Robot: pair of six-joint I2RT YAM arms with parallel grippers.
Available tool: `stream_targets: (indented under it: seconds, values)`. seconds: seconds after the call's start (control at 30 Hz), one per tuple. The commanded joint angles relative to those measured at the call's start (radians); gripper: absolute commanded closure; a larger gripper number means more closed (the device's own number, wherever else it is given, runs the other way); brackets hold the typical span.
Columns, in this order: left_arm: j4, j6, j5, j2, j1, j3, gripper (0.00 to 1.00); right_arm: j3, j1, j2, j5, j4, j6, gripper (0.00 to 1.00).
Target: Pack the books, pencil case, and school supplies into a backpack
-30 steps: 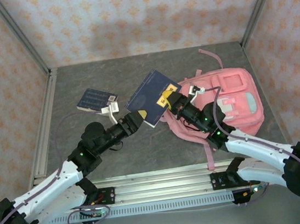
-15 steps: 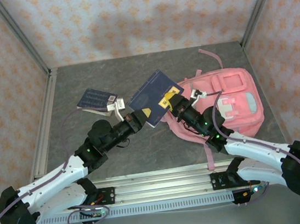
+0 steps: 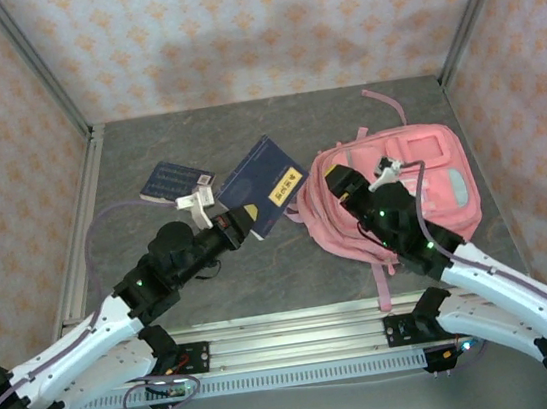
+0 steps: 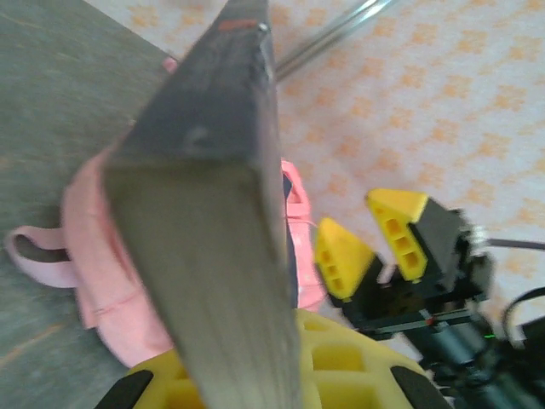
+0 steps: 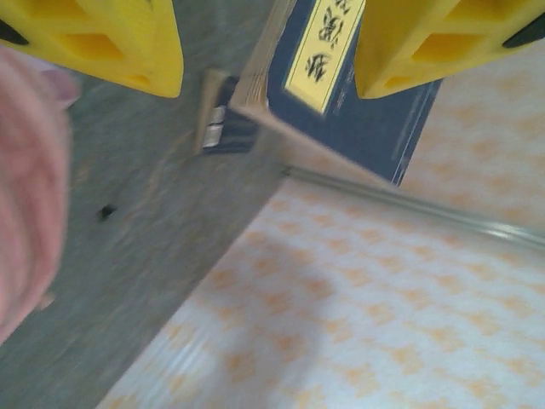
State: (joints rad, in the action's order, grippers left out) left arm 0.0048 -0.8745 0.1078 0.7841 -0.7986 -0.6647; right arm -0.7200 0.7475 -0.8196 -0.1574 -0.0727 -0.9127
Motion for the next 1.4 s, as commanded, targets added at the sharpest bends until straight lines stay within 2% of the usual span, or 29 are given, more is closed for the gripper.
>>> stream_targets:
  seconds: [0.0, 0.2, 0.4, 0.6, 0.73, 1.0, 1.07, 1.1, 1.2, 1.27, 1.37]
  values:
    - [-0.200, 0.072, -0.129, -0.010, -0.003, -0.044, 1.00, -0.132, -0.029, -0.099, -0.122, -0.425, 0.223, 0.44]
    - [-0.369, 0.068, -0.218, 0.046, 0.001, -0.074, 1.00, -0.305, -0.065, -0.339, 0.013, -0.550, 0.443, 0.44]
    - [-0.382, 0.072, -0.194, 0.061, 0.016, -0.068, 1.00, -0.425, -0.107, -0.564, 0.094, -0.578, 0.492, 0.48]
    - [-0.403, 0.083, -0.189, 0.024, 0.034, -0.054, 1.00, -0.480, -0.140, -0.712, 0.206, -0.549, 0.497, 0.51]
    - [-0.404, 0.082, -0.173, 0.006, 0.053, -0.037, 1.00, -0.510, -0.146, -0.780, 0.235, -0.522, 0.507, 0.55]
    - [-0.394, 0.078, -0.129, 0.007, 0.084, -0.027, 1.00, -0.574, -0.152, -0.912, 0.204, -0.547, 0.535, 0.59]
    - [-0.397, 0.078, -0.125, 0.006, 0.088, -0.027, 1.00, -0.579, -0.155, -0.928, 0.200, -0.549, 0.543, 0.68]
    - [-0.398, 0.078, -0.123, 0.005, 0.091, -0.027, 1.00, -0.584, -0.155, -0.929, 0.193, -0.555, 0.547, 0.79]
    - [-0.400, 0.077, -0.119, 0.001, 0.095, -0.024, 1.00, -0.585, -0.155, -0.894, 0.188, -0.555, 0.557, 1.00]
    - [-0.394, 0.076, -0.112, 0.001, 0.096, -0.019, 1.00, -0.578, -0.155, -0.845, 0.190, -0.547, 0.572, 1.00]
    - [-0.383, 0.072, -0.098, 0.007, 0.096, -0.013, 1.00, -0.570, -0.155, -0.764, 0.270, -0.526, 0.625, 1.00]
